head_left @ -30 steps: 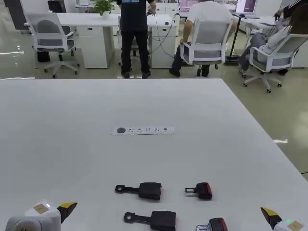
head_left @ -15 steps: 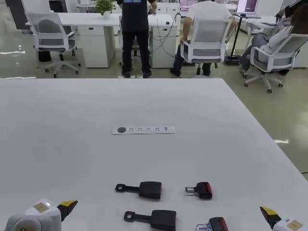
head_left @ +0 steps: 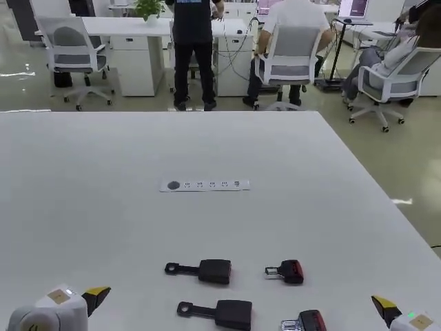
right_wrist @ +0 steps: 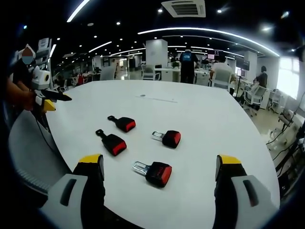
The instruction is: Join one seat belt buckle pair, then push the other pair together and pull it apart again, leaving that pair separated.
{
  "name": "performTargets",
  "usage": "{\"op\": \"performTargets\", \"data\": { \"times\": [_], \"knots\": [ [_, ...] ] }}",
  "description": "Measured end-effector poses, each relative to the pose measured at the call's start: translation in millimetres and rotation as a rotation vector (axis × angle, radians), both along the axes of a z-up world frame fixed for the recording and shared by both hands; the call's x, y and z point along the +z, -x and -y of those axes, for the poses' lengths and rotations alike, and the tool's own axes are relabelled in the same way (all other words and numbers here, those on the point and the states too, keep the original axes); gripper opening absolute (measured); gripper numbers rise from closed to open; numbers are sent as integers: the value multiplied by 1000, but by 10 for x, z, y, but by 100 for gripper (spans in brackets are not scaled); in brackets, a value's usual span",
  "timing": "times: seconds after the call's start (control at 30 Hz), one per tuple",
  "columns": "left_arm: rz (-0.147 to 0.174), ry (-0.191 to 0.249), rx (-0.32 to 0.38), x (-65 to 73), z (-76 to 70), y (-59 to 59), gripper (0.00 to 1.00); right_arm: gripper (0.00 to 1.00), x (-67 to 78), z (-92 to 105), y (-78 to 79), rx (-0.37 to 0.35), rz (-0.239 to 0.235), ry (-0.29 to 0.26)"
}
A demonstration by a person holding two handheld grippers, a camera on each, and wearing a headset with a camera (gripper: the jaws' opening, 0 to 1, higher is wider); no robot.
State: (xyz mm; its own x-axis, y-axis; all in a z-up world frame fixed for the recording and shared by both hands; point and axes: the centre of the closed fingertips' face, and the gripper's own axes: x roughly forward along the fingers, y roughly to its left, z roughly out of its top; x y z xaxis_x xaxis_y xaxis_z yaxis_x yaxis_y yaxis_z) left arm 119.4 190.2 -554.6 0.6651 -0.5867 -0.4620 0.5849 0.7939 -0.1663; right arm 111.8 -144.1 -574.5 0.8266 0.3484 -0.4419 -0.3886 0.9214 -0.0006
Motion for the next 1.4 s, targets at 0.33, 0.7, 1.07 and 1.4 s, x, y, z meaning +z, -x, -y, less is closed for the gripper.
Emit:
{"op": "performTargets", "data": {
  "times": [0.33, 0.7, 1.07, 1.4],
  "knots": [
    [-3, 2, 1, -7, 0, 0, 100, 97, 1, -5, 1, 0, -5, 1],
    [-7, 0, 1, -24, -8, 3, 100, 97, -10, -4, 9, 1, -9, 0],
    [-9, -6, -12, -19, 29, 21, 100, 96, -17, 22, 24, 1, -14, 3],
    [-13, -4, -21, -12, 72, 10, 100, 97, -48, 26, 17, 5, -19, 3]
  ]
}}
